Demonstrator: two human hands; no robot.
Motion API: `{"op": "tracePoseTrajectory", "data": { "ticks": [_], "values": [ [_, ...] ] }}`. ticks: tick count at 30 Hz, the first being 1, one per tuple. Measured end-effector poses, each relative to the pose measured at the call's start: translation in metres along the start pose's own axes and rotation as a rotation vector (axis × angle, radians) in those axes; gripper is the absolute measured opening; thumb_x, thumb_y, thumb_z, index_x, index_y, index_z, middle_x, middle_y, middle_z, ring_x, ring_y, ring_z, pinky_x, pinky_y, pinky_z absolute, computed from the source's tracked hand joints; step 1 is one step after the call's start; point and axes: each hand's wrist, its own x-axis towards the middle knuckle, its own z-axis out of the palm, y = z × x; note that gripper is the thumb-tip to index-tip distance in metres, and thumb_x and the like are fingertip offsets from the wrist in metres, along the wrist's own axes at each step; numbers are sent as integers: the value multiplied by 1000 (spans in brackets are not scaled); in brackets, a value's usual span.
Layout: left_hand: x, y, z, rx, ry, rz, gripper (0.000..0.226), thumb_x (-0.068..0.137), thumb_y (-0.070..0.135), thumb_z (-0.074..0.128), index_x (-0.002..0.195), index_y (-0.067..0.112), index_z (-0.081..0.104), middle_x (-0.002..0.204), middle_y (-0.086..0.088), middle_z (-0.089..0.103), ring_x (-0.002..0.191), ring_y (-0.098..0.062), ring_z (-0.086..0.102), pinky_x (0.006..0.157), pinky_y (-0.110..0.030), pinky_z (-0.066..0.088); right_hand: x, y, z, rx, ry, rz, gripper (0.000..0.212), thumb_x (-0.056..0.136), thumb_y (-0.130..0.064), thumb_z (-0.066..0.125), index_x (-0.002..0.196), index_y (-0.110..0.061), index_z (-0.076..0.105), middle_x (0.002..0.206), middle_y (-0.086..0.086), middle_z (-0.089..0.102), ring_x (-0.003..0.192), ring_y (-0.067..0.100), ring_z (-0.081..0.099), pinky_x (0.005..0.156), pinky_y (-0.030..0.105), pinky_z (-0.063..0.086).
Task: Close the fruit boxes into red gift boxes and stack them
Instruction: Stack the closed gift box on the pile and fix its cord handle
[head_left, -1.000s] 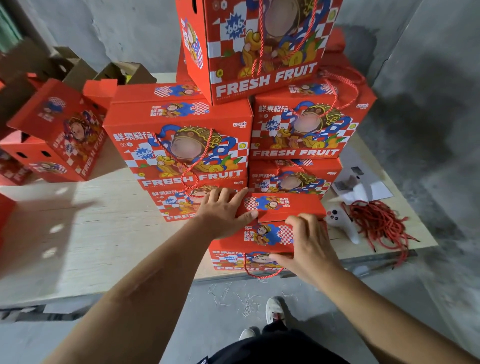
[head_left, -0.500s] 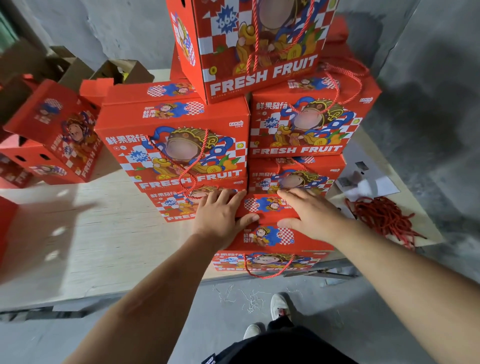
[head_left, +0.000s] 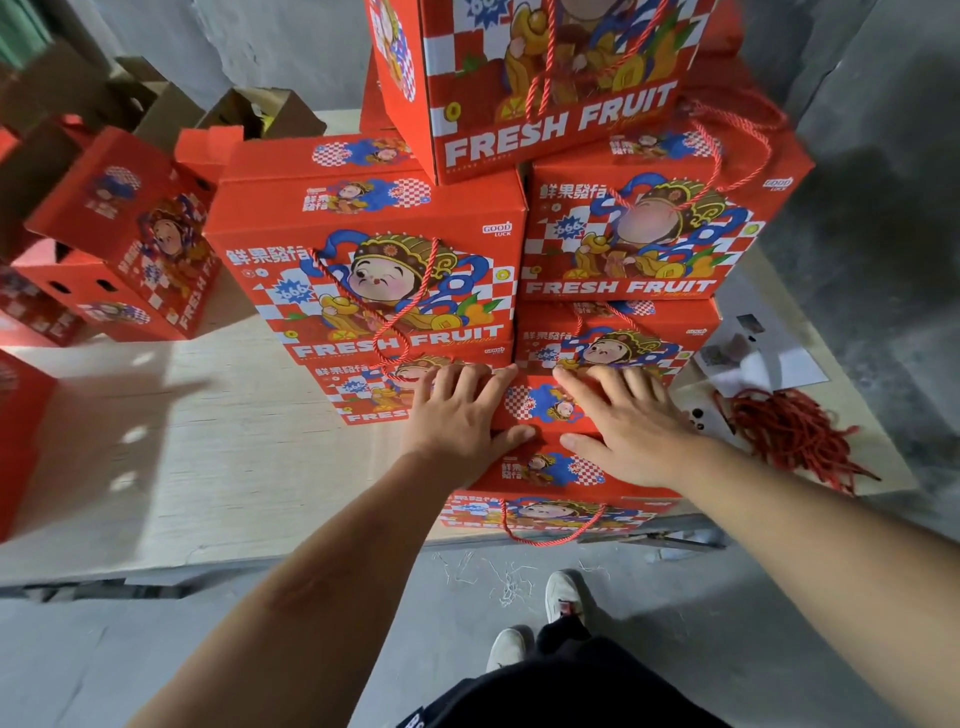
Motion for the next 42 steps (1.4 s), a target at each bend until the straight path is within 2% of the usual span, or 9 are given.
{"op": "tracePoseTrajectory", "data": {
  "ticks": [6, 11, 16, 22, 26, 29, 32, 36, 42],
  "values": [
    [-1, -1, -3, -174, 163, 30, 64, 105, 67, 28, 149, 25, 51, 140, 0, 56, 129, -28, 47, 113, -46, 34, -3, -3, -6, 82, -40, 7, 85, 92, -79, 21, 162, -43, -10, 163, 5, 17, 145, 35, 23, 119, 53, 23],
    [-34, 10, -11, -303, 441, 51, 32, 106, 49, 47, 108, 24, 67, 111, 2, 63, 97, -28, 53, 85, -44, 42, -32, -30, -4, 375, 393, 197, 67, 88, -44, 74, 146, -16, 55, 146, 10, 48, 131, 35, 48, 109, 52, 40],
    [-82, 40, 4, -240, 263, 51, 68, 90, 81, 46, 125, 25, 65, 124, 0, 60, 110, -24, 51, 95, -40, 44, -64, -64, 19, 316, 622, 334, 33, 86, -37, 65, 113, -18, 65, 119, 9, 54, 105, 38, 54, 90, 49, 43],
    [-73, 40, -3, -137, 178, -13, 86, 66, 71, 81, 131, 20, 61, 128, -6, 58, 112, -31, 56, 97, -46, 51, -73, -65, 18, 279, 518, 384, 62, 89, -64, 51, 119, -12, 64, 122, 11, 56, 106, 33, 52, 91, 45, 44],
    [-64, 42, -11, -224, 201, 14, 80, 88, 86, 45, 133, 22, 58, 134, -5, 54, 117, -30, 51, 101, -44, 43, -84, -67, 12, 294, 317, 376, 93, 78, -82, 44, 138, -12, 55, 136, 11, 51, 122, 35, 50, 104, 45, 42],
    [-31, 39, -27, -331, 209, 27, 75, 93, 79, 41, 147, 27, 47, 153, -5, 44, 139, -35, 39, 115, -52, 34, -78, -69, -5, 272, 75, 400, 109, 62, -94, 37, 146, -25, 34, 139, 1, 34, 127, 28, 39, 107, 43, 36],
    [25, 25, -47, -168, -224, 133, 106, 82, 90, 45, 165, 34, 8, 171, -4, 18, 156, -37, 16, 124, -58, 19, -59, -75, -13, 289, -24, 368, 102, 66, -83, 63, 145, -33, 24, 135, -1, 24, 130, 26, 31, 110, 44, 34],
    [48, 21, -44, 141, -378, 210, 96, 86, 89, 27, 163, 35, 8, 159, -7, 39, 140, -36, 47, 104, -53, 47, -60, -74, -11, 309, 87, 347, 84, 70, -64, 78, 135, -33, 34, 129, -2, 29, 129, 25, 35, 114, 41, 32],
    [31, 19, -27, 74, -201, 176, 101, 79, 98, 1, 158, 39, 24, 143, -3, 51, 132, -30, 51, 109, -48, 41, -73, -59, -9, 160, 205, 252, 81, 52, -61, 87, 112, -26, 47, 113, -4, 43, 107, 24, 47, 94, 39, 37]
  ]
}}
